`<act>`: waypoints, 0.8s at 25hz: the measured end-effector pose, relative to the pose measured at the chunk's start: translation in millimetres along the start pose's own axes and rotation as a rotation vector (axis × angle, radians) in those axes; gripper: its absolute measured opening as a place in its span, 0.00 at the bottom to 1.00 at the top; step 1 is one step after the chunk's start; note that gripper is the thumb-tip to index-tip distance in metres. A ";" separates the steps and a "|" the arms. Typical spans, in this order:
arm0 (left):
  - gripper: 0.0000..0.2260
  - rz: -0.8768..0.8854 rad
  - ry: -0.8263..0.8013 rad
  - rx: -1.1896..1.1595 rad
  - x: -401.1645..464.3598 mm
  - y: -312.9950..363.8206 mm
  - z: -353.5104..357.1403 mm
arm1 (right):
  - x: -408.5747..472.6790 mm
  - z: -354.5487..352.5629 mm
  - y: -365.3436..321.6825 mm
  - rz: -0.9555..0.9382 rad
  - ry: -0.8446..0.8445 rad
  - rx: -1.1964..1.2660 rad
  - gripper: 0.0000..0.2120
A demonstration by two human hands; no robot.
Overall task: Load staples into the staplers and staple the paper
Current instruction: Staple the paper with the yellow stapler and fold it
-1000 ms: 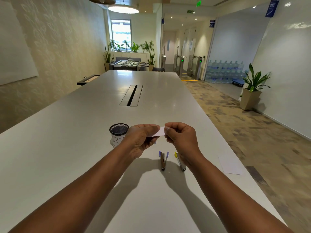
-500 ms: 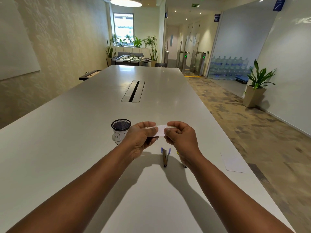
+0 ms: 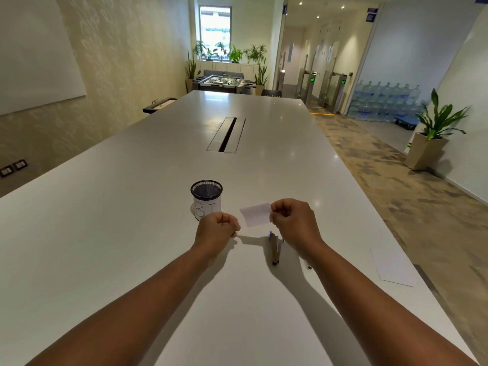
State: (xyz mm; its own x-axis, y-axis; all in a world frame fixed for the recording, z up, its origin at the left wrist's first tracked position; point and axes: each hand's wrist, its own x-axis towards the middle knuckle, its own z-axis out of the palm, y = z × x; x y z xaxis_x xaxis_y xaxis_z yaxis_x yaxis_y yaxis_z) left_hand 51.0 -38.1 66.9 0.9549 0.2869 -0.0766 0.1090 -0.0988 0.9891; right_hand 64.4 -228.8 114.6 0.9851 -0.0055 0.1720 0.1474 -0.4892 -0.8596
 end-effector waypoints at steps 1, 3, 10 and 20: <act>0.10 0.011 0.042 0.084 3.5 -9.5 -5.7 | 5.9 5.2 -3.8 -0.055 -0.006 -0.050 0.11; 0.10 0.034 0.129 0.260 10.5 -26.7 -19.1 | 18.0 17.2 -15.4 -0.165 -0.012 -0.091 0.12; 0.10 0.127 0.279 0.476 45.9 -61.0 -64.9 | 70.9 78.8 -59.2 -0.503 0.002 -0.274 0.09; 0.09 0.189 0.381 0.512 74.5 -83.1 -91.4 | 99.7 145.2 -40.4 -0.565 -0.189 -0.408 0.03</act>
State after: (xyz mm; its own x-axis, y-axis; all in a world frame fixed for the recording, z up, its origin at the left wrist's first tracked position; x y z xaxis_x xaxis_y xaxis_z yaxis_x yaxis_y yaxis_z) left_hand 87.8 78.5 -9.4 0.8162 0.5277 0.2351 0.1565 -0.5937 0.7893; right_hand 169.6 -82.9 96.6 0.7720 0.4775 0.4196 0.6304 -0.6599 -0.4089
